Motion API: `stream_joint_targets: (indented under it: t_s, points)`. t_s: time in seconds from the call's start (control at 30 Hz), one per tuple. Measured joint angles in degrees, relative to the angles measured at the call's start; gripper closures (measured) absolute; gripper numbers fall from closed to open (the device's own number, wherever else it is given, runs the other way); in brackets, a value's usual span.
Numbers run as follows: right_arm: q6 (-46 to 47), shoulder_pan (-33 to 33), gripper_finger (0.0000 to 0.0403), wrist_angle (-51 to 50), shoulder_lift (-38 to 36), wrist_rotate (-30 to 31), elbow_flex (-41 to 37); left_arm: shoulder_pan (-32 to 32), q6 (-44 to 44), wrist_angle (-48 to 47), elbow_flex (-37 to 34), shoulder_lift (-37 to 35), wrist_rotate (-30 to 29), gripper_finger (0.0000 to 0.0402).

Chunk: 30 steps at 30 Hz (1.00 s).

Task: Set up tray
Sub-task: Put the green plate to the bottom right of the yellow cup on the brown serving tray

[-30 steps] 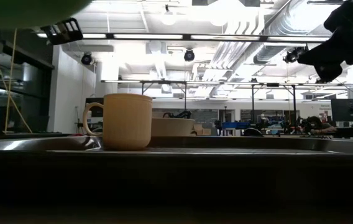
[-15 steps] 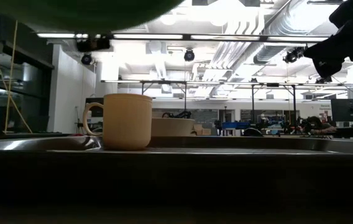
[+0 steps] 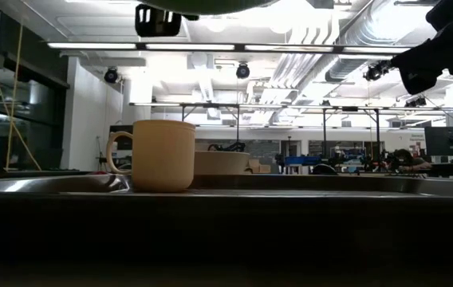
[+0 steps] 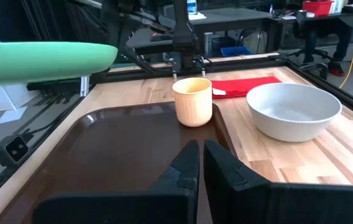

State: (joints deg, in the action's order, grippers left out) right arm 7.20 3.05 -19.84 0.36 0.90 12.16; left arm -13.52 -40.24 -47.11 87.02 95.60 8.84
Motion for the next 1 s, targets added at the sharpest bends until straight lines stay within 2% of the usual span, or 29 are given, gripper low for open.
stream_joint_targets:
  t_s: [0.23,0.53,1.0]
  points:
    - [-1.71,0.00,0.0402,-0.02,-0.06,-0.20,0.00,0.00,-9.21,0.53,0.75,0.47,-3.66,0.0388]
    - [-3.26,0.00,0.0402,0.40,-0.06,-0.30,0.00,0.00,-19.00,0.87,0.75,1.19,-4.59,0.0388]
    - [-4.71,0.00,0.0402,0.59,-0.06,-1.51,0.00,0.00,-28.13,-0.90,0.62,3.70,-5.71,0.0388]
